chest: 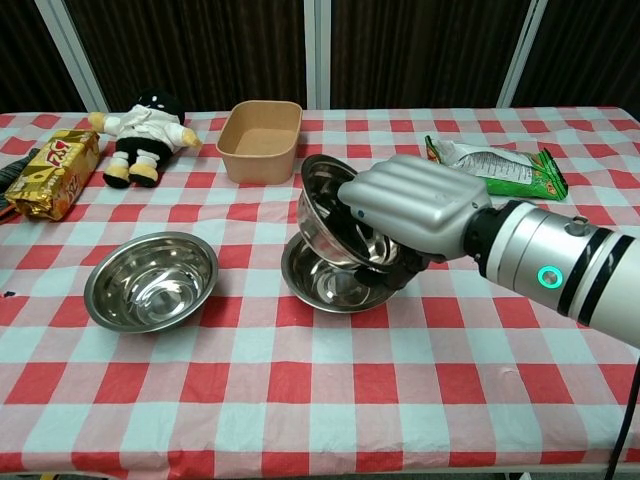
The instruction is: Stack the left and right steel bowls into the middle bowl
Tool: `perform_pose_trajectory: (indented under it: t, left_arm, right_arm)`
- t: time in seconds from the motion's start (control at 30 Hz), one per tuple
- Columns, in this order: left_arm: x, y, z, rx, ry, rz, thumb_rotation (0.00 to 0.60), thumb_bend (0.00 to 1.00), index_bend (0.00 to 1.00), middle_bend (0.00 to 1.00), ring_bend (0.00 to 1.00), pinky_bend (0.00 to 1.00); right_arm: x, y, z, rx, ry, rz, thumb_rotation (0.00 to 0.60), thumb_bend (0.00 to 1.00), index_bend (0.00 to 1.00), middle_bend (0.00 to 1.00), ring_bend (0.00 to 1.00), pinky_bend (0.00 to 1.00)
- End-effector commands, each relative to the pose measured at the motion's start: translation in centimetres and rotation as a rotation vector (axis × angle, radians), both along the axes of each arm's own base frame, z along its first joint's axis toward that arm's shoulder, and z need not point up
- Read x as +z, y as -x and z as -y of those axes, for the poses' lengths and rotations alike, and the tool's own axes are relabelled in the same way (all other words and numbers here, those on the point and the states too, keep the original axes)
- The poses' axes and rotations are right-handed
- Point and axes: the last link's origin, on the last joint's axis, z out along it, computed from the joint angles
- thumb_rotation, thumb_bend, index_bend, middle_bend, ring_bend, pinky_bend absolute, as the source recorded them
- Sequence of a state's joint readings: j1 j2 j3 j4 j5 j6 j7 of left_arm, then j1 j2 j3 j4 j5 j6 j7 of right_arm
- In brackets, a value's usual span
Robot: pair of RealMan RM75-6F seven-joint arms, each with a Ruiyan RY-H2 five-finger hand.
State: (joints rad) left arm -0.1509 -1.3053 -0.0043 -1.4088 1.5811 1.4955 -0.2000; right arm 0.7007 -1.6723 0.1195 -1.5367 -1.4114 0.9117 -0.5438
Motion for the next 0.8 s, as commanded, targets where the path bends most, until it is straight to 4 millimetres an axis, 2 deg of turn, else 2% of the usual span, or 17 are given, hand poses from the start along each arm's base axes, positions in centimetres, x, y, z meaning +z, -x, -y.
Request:
perform_pose_trajectory:
  t: [0.03, 0.1, 0.27, 0.37, 0.6, 0.73, 0.8]
  left_arm:
    - [0.0, 0.0, 0.0, 0.0, 0.002, 0.0, 0.6, 0.07, 0.23, 0.24, 0.15, 0.23]
    - [-0.1, 0.0, 0.0, -0.002, 0.004, 0.002, 0.6, 0.06, 0.23, 0.24, 0.15, 0.23]
    - [-0.3, -0.2, 0.0, -0.008, 0.006, 0.003, 0.6, 0.06, 0.23, 0.24, 0.15, 0.22]
    - [-0.3, -0.3, 0.1, -0.01, 0.009, -0.001, 0.6, 0.07, 0.23, 0.24, 0.15, 0.22]
    - [-0.7, -0.7, 0.0, -0.016, 0.036, -0.035, 0.6, 0.07, 0.23, 0.24, 0.15, 0.24]
    - [-1.6, -1.3, 0.1, -0.023, 0.082, -0.052, 0.6, 0.08, 0.23, 0.24, 0.15, 0.24]
    - [-2.4, -1.9, 0.1, -0.039, 0.118, -0.064, 0.6, 0.08, 0.23, 0.24, 0.15, 0.24]
  right_arm:
    - [0.5, 0.0, 0.2, -0.004, 0.008, 0.001, 0.6, 0.0, 0.47, 0.46, 0.3, 0.28]
    - [0.9, 0.3, 0.3, -0.013, 0.009, -0.008, 0.6, 0.0, 0.44, 0.43, 0.27, 0.22]
    - [1.4, 0.6, 0.3, -0.027, 0.005, -0.034, 0.6, 0.0, 0.39, 0.39, 0.22, 0.18]
    - [3.0, 0.4, 0.2, -0.036, 0.039, 0.011, 0.6, 0.0, 0.39, 0.39, 0.22, 0.18]
    - [10.8, 2.3, 1.2, -0.107, 0.249, 0.104, 0.6, 0.0, 0.39, 0.38, 0.22, 0.18]
    - [15.6, 5.2, 1.4, -0.185, 0.405, 0.129, 0.6, 0.01, 0.38, 0.37, 0.2, 0.16]
    - [17.3, 6.9, 1.2, -0.244, 0.446, 0.121, 0.6, 0.05, 0.37, 0.34, 0.17, 0.14]
